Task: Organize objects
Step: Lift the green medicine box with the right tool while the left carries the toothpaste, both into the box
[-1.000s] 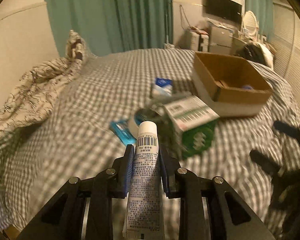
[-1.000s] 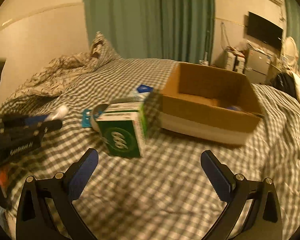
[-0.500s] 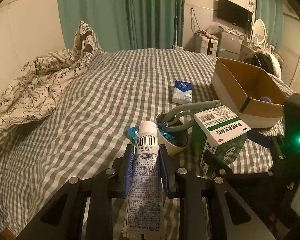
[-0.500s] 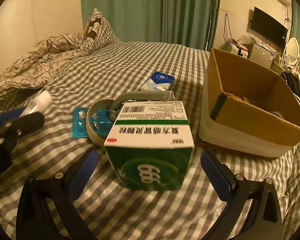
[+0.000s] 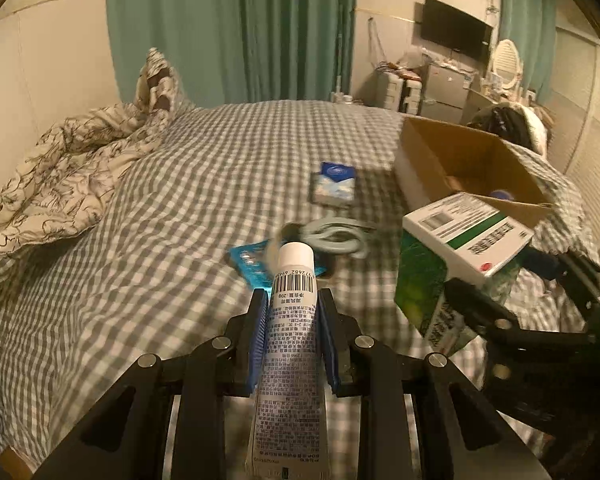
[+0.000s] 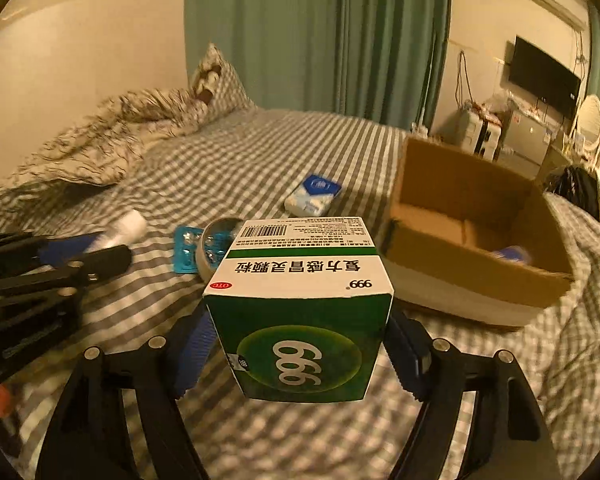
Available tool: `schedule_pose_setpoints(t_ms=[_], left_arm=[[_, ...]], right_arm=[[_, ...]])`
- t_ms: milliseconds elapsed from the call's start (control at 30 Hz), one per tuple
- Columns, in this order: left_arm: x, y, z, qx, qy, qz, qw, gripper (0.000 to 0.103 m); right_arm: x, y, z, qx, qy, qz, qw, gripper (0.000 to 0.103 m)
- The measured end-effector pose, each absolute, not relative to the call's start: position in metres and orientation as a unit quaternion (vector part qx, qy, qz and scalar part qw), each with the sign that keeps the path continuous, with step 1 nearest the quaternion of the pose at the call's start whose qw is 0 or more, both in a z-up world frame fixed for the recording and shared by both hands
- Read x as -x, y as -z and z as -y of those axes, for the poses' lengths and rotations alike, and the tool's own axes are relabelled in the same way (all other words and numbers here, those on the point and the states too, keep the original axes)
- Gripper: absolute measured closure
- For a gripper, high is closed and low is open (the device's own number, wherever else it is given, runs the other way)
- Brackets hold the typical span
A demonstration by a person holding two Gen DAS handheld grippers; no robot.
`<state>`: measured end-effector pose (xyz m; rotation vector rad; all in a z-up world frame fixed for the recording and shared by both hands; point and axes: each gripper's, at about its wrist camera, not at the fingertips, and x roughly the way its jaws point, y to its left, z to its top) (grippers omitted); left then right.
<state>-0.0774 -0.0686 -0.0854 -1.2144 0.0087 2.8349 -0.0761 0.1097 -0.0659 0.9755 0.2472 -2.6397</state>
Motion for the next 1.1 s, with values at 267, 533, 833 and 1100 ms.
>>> schedule_pose_setpoints(t_ms=[267, 533, 833, 1100], left_arm=[[0.071, 0.019, 0.005, 0.346, -0.932, -0.018, 0.108, 0.078], [0.122, -0.057, -0.063, 0.294, -0.940, -0.030, 0.171, 0.078], [0.218, -0.036, -0.121, 0.315, -0.931, -0.046, 0.180, 0.078], [0.285, 0.047, -0.133, 0.402, -0.900, -0.038, 0.162, 0.078]], right_arm=[[0.034, -0.022, -0.190, -0.269, 0.951, -0.073, 0.135, 0.027], [0.054, -0.109, -0.262, -0.201, 0.972, -0.063, 0.106, 0.027], [0.146, -0.115, -0.292, -0.211, 0.972, -0.043, 0.098, 0.027], [0.232, -0.043, -0.303, -0.288, 0.952, -0.027, 0.094, 0.027]])
